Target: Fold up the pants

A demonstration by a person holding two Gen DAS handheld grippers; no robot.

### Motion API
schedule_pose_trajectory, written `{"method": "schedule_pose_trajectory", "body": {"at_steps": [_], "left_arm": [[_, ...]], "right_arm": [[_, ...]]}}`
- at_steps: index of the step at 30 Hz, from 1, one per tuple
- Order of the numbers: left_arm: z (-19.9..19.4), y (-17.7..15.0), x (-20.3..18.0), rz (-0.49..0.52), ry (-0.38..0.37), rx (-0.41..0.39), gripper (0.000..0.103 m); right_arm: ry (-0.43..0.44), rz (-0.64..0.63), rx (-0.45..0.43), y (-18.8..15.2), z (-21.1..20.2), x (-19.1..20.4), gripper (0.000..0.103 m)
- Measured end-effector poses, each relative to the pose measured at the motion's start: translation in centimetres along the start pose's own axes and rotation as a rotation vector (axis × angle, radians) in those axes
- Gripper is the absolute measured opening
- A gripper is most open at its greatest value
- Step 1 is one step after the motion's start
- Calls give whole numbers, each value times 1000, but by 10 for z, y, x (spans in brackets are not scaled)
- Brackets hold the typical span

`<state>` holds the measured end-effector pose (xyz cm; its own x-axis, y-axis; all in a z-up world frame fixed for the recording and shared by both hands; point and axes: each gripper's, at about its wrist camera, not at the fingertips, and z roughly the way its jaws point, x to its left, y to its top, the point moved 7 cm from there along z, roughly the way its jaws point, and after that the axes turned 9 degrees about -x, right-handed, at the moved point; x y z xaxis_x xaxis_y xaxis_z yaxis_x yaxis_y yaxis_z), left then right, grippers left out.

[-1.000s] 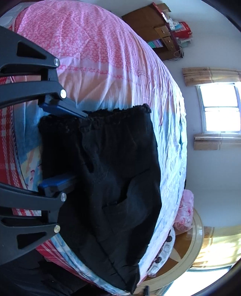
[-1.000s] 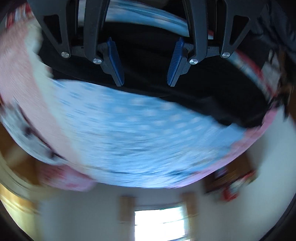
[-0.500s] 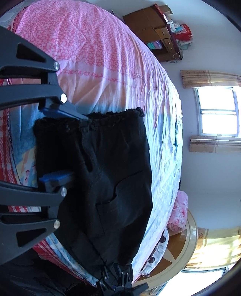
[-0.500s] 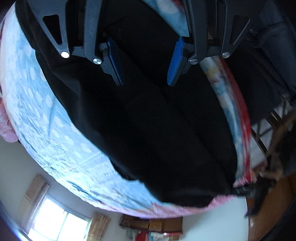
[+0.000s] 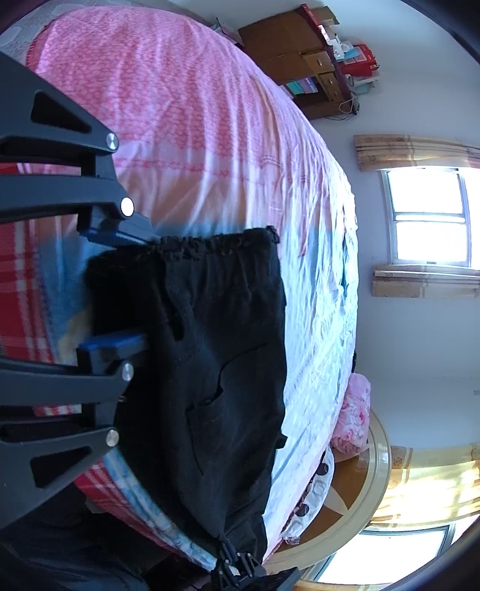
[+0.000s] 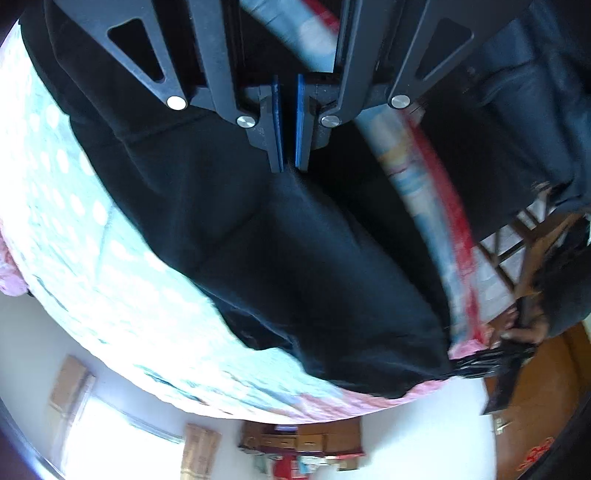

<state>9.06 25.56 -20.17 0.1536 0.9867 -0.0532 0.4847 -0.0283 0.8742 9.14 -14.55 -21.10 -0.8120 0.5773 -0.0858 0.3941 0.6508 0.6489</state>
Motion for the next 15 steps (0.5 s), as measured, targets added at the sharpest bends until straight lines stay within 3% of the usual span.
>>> {"method": "schedule_pose_trajectory", "body": {"at_steps": [8,12,15], "left_arm": [[16,-30,-2,1,24,74,44],[14,-31,2,57,100,75,71],[10,-35,12,68,149,93,80]], "right_arm": [[-8,-33,97,-29,36,5,6],[5,-56,106,-25,36,9,7],[4,-67,104,-27,31,8,8]]}}
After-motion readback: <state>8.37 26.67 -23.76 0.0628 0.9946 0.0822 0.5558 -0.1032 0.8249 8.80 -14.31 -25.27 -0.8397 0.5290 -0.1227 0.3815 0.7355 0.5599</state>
